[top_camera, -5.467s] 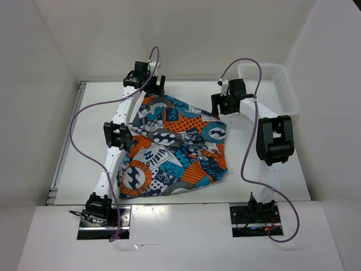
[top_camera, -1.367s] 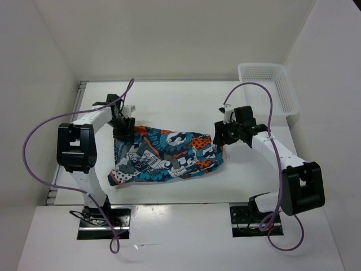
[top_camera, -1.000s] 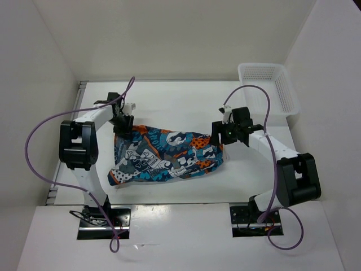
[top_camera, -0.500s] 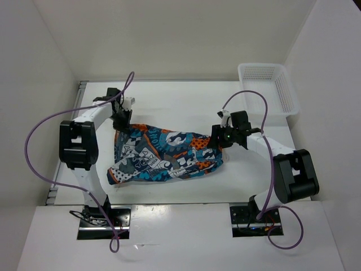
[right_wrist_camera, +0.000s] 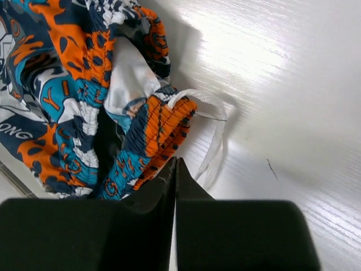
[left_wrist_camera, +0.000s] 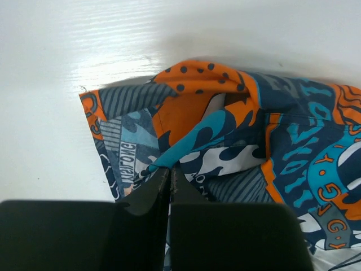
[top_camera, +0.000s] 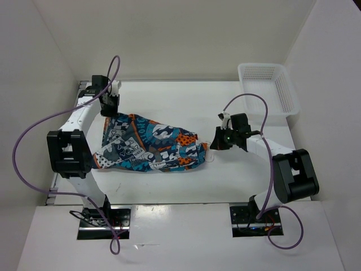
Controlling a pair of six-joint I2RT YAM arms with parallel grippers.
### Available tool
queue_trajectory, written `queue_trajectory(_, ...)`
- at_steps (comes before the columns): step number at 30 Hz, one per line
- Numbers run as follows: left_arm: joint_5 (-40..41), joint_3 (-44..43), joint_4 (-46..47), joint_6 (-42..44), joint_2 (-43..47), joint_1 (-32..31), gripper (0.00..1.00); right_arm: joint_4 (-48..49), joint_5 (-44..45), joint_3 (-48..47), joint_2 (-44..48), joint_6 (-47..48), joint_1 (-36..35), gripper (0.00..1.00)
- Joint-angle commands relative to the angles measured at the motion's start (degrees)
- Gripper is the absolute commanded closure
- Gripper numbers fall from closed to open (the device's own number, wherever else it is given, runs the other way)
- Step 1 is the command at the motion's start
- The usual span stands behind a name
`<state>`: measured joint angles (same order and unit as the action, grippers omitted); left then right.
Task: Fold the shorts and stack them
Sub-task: Fold the shorts
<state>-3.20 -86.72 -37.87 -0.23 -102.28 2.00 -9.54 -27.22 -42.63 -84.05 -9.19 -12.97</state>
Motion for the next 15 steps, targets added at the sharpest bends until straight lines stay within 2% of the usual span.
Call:
queue_trajectory(1,-0.5,-0.5,1.2,0.2,-2.0,0.5,1.00,3.4,-1.9,-0.1,0.8,0.9,-0.4,0.96)
queue_trajectory(3,-1.0,-1.3,1.2,0.2,-2.8,0.5,1.00,3.4,-3.1,-1.3,1.3,1.6,-0.4,0.71)
queue_trajectory(4,-1.5,-2.2,1.2,0.2,-3.8,0.5,1.00,3.4,-3.1,-2.9,1.3,2.2,-0.4,0.65)
queue_trajectory(9,-1.5,-3.3,0.7,0.2,-5.9,0.5,1.00,2.1,-5.7,-8.9,-0.6,3.2,-3.7,0.65)
queue_trajectory(12,-1.0,-3.3,0.7,0.2,-5.9,0.5,1.00,1.2,-5.7,-10.0,-3.0,3.2,-7.8,0.58)
queue_trajectory(15,-1.0,-3.3,0.7,0.2,-5.9,0.5,1.00,1.9,-5.7,-9.5,-4.5,1.7,-9.6,0.57)
